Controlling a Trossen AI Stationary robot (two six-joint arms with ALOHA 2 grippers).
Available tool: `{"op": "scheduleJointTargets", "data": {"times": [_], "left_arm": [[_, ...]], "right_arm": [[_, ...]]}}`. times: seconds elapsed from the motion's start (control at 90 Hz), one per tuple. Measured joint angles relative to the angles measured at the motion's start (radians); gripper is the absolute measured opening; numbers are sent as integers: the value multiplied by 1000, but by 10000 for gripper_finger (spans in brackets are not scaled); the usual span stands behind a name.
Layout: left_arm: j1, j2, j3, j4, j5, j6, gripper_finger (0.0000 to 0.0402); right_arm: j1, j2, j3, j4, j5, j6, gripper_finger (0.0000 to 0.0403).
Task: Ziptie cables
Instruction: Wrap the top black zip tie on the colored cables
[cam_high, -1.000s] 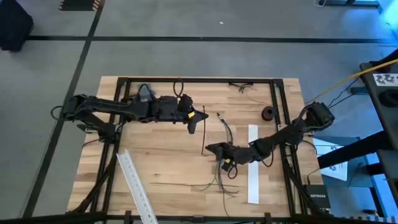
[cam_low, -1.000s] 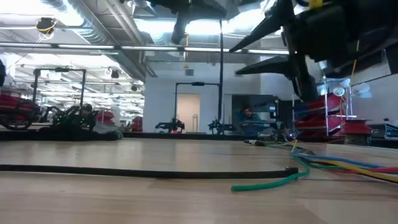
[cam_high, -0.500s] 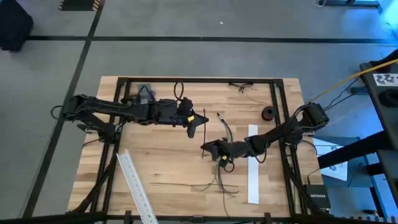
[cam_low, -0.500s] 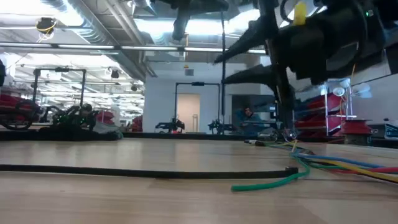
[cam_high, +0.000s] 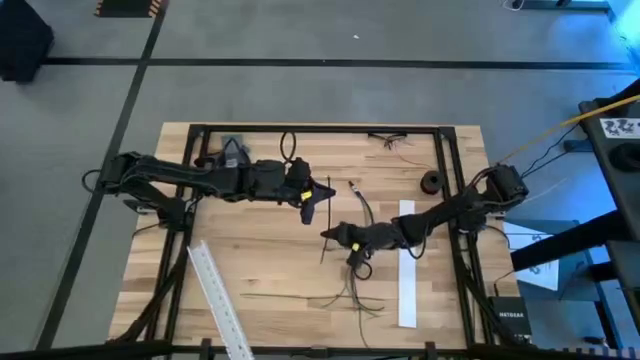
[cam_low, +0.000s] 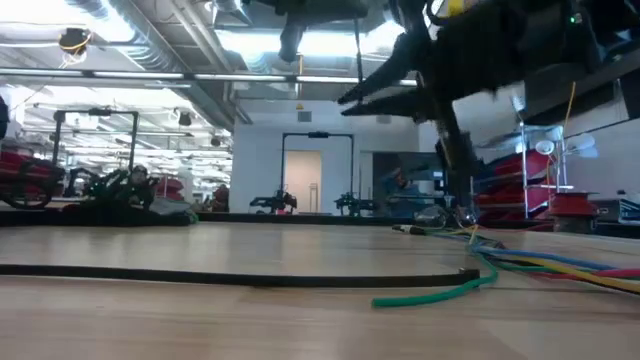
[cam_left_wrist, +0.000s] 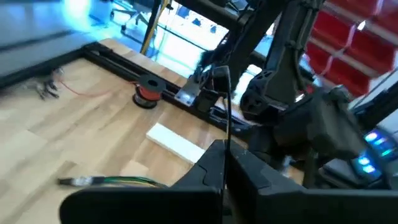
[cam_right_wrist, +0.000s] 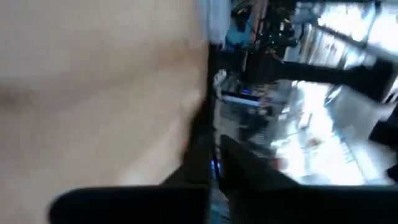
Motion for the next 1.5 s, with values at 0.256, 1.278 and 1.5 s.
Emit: {"op": "scheduleJointTargets", "data": {"times": [0.256,1.278,1.5], "left_arm": [[-9,1,0,0,-68,383,0],[-27,-2,2,-45,-430,1006,0],[-50,-9,2,31,-590,1141,0]], "right_arm": [[-72,-11,1,135,-330,958,2],[-475,-225,-5,43,-737,1814,0],[-471,-226,-5,198,-736,1980,0]]}}
